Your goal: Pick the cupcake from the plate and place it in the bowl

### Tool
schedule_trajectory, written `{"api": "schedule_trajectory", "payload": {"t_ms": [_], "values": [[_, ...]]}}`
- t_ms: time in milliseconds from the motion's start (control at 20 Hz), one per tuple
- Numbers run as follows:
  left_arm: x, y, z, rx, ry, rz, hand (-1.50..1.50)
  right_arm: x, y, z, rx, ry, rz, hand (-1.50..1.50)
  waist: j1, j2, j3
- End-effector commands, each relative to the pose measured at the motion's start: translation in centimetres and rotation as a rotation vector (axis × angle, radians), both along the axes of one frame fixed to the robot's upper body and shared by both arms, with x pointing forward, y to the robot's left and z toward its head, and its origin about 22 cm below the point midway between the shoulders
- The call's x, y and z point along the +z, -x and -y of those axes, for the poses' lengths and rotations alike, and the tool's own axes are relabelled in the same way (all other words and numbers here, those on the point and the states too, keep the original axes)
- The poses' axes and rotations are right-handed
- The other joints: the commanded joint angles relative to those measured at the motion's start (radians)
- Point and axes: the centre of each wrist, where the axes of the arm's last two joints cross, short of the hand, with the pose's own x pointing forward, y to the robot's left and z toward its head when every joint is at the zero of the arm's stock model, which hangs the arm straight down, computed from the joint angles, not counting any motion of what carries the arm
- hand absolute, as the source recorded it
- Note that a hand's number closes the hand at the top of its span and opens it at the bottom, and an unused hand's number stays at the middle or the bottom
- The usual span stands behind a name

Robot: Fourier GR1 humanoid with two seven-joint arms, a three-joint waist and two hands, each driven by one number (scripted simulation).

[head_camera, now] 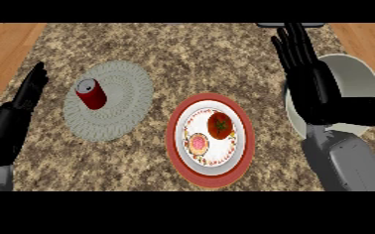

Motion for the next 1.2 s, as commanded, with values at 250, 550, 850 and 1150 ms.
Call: {"api": "schedule_trajectory", "payload": {"t_ms": [250, 550, 850, 1150], "values": [[-1.2, -1.5, 0.7, 0.113, 0.174, -0.037, 0.00, 5.4, 0.5, -4.6, 0.578, 0.275, 0.368, 1.50, 0.032, 0.035, -0.006], [-1.6, -1.7, 0.4, 0.158, 0.238, -0.104, 0.00, -5.0, 5.8, 0.6, 0.137, 0.769, 0.102, -1.50, -0.048, 0.020, -0.004], [-2.7, -1.7, 0.2, 0.132, 0.239, -0.079, 0.00, -6.2, 10.8, 2.7, 0.132, 0.858, 0.149, -1.50, -0.008, 0.026, -0.004], [-1.8, -3.0, 1.7, 0.116, 0.233, -0.092, 0.00, 0.4, 8.4, 2.8, 0.104, 0.903, 0.101, -1.50, 0.000, 0.027, -0.004]]}}
